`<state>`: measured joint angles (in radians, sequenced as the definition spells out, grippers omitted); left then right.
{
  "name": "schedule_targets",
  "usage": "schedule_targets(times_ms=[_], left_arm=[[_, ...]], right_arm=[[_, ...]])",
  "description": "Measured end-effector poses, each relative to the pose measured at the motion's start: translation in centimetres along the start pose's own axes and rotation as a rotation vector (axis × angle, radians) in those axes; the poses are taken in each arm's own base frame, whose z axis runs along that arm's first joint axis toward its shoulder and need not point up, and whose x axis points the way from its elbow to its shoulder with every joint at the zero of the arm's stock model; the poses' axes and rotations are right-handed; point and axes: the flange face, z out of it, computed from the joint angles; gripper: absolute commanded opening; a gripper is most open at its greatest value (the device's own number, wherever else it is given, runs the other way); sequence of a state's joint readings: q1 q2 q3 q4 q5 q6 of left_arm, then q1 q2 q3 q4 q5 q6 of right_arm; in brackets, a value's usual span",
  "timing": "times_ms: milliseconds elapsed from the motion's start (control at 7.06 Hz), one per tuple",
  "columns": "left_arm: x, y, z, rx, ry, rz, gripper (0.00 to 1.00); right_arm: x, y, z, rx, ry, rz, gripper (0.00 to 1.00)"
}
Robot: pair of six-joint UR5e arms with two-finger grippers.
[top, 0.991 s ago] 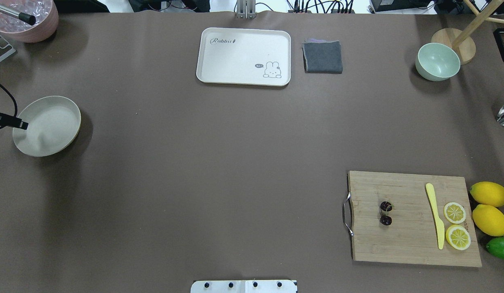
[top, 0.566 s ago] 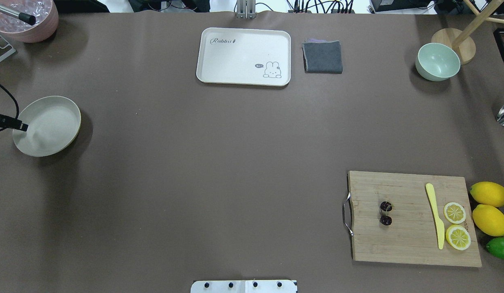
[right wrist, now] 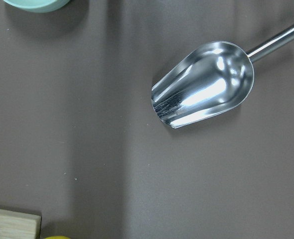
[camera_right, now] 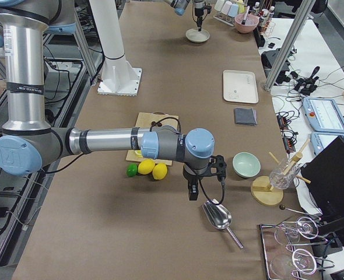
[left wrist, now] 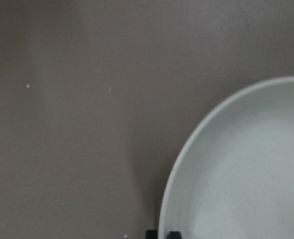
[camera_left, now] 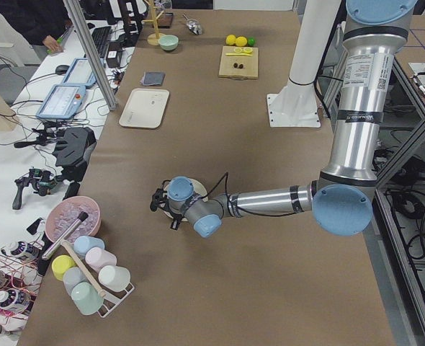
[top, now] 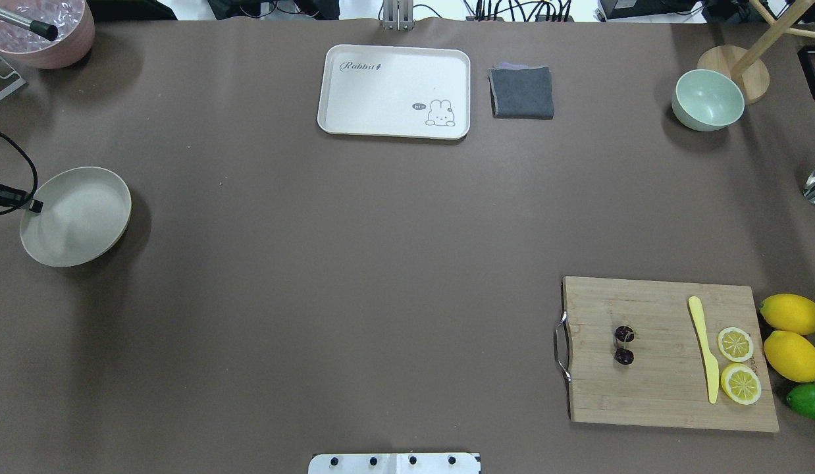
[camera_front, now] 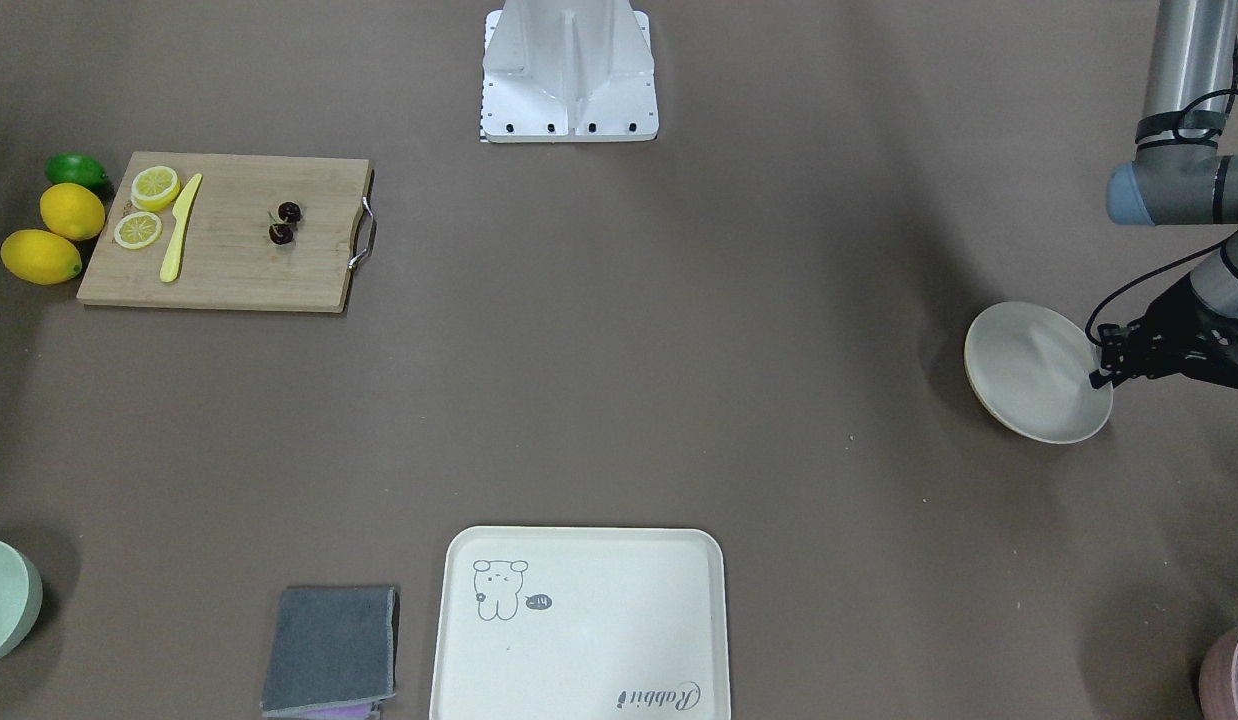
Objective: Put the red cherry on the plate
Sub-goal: 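Drag the white plate with the left gripper toward the table's middle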
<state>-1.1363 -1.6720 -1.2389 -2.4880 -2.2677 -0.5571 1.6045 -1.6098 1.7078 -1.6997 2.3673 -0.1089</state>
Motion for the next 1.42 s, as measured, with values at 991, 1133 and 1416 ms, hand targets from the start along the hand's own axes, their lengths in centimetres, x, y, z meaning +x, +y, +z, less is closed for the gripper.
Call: schedule_targets(times_ms=[991, 1133, 1416], left_arm=[[11.5, -14.7, -10.4, -0.055, 0.193, -0.342, 0.00], [17.6, -14.5, -10.6, -0.063, 0.223, -0.399, 0.00], [30.0, -11.6, -8.7, -0.056, 0.245, -0.469, 0.00]], right_arm=[[-1.3, -1.4, -0.7, 0.045, -0.002, -0.037, 1.00], [-2.0, -1.7, -0.6, 0.046, -0.026, -0.042, 1.00], [-3.0, -2.1, -0.6, 0.055, -0.076, -0.046, 1.00]])
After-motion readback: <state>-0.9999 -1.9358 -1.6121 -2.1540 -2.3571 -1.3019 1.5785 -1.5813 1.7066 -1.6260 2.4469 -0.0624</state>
